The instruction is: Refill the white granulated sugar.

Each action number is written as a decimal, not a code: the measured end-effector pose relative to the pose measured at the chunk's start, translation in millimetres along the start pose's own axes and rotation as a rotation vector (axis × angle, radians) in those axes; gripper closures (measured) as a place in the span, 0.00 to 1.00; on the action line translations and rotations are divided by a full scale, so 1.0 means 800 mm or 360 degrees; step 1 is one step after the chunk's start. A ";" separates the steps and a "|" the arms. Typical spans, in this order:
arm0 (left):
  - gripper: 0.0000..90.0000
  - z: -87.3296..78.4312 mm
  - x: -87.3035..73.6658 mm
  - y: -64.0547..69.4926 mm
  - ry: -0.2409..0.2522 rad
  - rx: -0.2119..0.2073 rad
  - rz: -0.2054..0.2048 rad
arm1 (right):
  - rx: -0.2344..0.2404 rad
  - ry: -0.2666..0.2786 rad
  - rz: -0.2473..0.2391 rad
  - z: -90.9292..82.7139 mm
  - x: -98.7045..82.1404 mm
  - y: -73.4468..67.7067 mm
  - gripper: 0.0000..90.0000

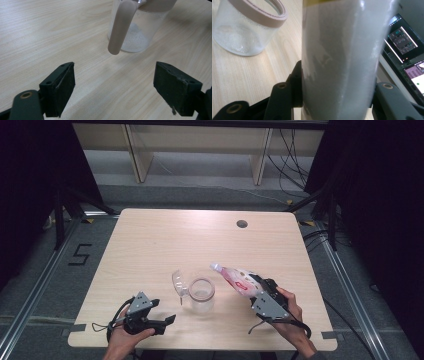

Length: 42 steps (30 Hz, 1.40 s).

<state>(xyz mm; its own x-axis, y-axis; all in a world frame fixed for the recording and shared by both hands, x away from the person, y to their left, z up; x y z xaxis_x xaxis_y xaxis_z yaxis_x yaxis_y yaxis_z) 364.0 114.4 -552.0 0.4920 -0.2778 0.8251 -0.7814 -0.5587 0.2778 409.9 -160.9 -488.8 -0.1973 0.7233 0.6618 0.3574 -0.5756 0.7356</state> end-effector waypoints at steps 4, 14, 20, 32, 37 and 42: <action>0.19 0.001 0.001 0.001 0.0021 -0.0007 -0.0018 | 0.0007 0.0022 -0.0069 0.001 0.002 -0.002 0.59; 0.19 0.001 0.000 0.000 0.0009 -0.0010 -0.0011 | 0.0002 0.0020 -0.0215 0.001 0.002 -0.008 0.59; 0.19 0.001 0.000 -0.001 0.0006 -0.0003 -0.0007 | -0.0021 0.0002 -0.0210 0.000 0.001 -0.011 0.59; 0.19 0.001 0.000 -0.001 0.0009 -0.0007 -0.0010 | -0.0063 0.0011 -0.0390 0.003 0.001 -0.008 0.59; 0.19 0.001 0.000 0.000 0.0005 -0.0009 -0.0005 | -0.0063 0.0035 -0.0458 0.004 0.003 -0.008 0.59; 0.19 0.002 0.000 0.000 0.0007 -0.0010 -0.0010 | -0.0064 0.0048 -0.0500 0.004 0.004 -0.009 0.60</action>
<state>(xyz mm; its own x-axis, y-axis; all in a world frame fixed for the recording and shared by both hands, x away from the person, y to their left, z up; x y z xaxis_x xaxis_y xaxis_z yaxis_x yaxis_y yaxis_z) 364.6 113.6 -553.0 0.4954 -0.2708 0.8254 -0.7807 -0.5554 0.2863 409.7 -153.3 -492.6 -0.3194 0.8568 0.4048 0.2381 -0.3409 0.9094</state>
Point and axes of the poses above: each handheld gripper's, and its own axes: z roughly forward along the jaws, x roughly out of its top, y roughly to its right, the point moved 10 cm from there along z, roughly forward along the jaws, and after that the axes turned 14 degrees about -x, right-handed, at the moved point
